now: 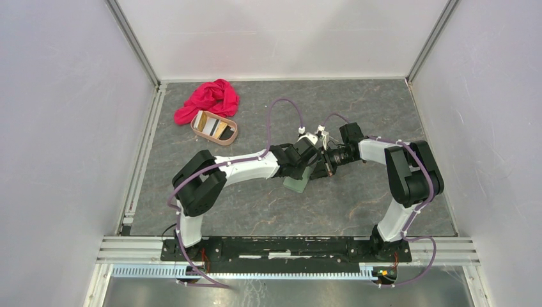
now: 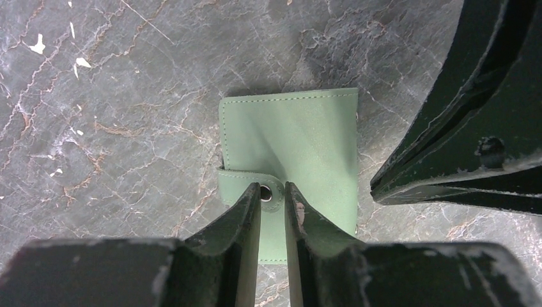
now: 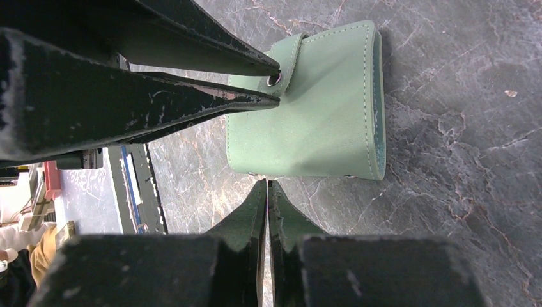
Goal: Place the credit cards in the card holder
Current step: Close the card holder at the center of the board.
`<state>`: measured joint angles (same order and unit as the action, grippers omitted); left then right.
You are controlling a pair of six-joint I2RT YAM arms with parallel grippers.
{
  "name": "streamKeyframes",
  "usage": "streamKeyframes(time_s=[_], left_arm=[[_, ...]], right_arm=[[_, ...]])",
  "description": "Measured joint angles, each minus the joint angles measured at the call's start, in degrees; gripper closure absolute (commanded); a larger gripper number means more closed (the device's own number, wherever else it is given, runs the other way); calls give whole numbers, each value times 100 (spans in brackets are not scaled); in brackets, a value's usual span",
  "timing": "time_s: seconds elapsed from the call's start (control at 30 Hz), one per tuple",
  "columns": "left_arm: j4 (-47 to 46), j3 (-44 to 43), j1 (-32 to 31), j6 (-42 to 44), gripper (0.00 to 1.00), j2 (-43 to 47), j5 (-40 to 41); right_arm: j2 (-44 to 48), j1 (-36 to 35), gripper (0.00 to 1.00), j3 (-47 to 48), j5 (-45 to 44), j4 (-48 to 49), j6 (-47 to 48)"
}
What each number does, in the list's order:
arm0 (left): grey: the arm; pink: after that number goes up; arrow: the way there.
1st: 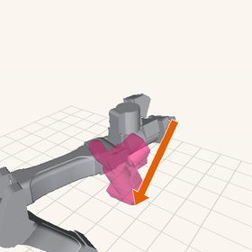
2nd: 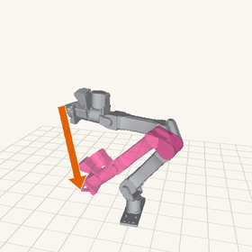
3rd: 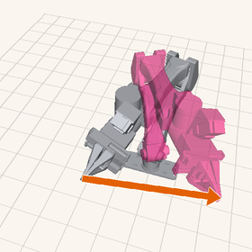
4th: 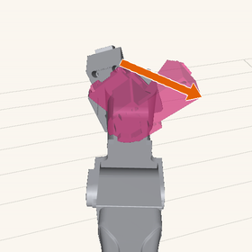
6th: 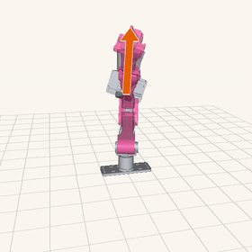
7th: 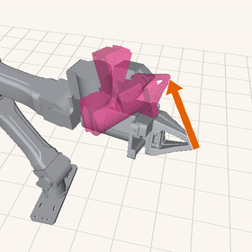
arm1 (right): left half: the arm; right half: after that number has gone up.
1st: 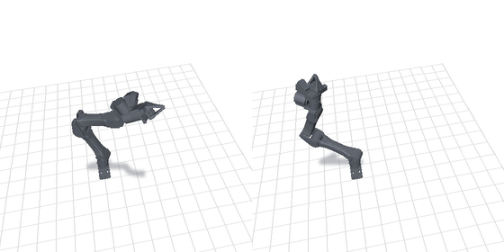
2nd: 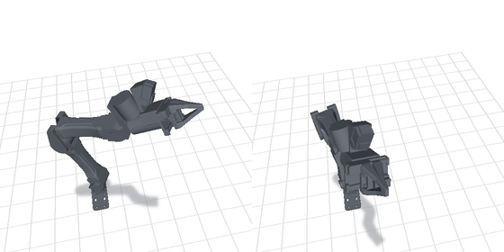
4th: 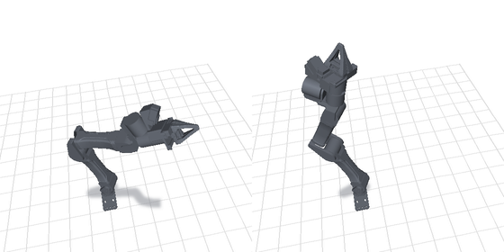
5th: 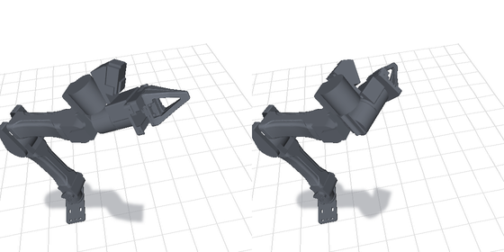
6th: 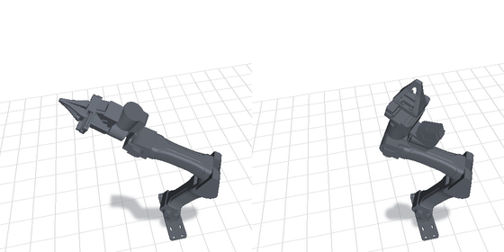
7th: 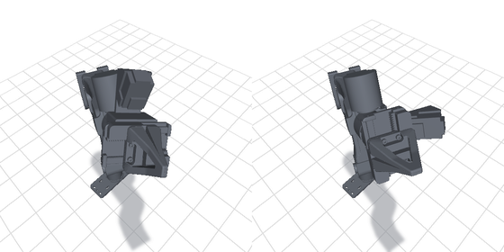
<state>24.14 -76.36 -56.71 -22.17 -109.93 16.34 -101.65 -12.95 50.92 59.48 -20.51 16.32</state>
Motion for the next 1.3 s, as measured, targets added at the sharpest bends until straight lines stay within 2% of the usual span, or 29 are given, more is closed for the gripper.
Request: streamKeyframes(time_s=[1.3], left_arm=[[-216, 129, 39, -4, 75, -31, -398]], right_arm=[[-22, 0, 93, 31, 2, -22, 4]])
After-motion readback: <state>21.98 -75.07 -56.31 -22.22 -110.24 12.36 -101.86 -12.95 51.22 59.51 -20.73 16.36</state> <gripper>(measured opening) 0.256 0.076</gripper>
